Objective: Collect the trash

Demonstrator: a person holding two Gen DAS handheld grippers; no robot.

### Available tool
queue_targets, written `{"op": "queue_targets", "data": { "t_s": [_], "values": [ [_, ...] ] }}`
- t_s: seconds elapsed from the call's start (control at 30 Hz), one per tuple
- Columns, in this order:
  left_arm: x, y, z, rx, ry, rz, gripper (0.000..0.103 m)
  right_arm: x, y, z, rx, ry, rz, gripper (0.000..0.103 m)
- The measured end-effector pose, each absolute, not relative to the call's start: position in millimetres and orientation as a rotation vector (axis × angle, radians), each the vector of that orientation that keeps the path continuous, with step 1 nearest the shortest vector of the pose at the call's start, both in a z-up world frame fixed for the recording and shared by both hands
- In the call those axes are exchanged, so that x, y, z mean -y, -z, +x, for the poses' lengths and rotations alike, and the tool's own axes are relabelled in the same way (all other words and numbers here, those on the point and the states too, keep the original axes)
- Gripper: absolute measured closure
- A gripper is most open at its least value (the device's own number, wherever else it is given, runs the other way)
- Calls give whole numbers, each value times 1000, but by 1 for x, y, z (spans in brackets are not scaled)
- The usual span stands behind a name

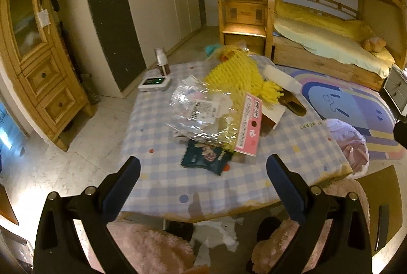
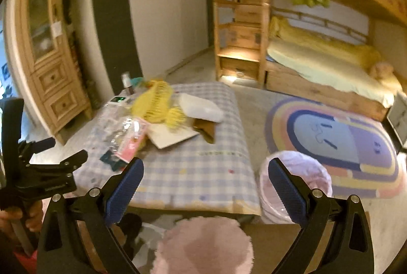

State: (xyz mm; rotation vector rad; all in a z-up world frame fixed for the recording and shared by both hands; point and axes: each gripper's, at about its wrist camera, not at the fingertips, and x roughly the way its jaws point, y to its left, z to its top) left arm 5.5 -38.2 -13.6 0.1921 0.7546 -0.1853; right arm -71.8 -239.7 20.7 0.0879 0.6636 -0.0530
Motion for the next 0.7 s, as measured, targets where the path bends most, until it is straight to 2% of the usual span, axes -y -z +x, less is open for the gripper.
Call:
{"op": "queue_targets", "data": {
  "t_s": [0.7],
  "values": [
    [21, 17, 10, -757, 138, 171, 7, 226, -27, -51, -701, 53, 80, 6]
  ]
}}
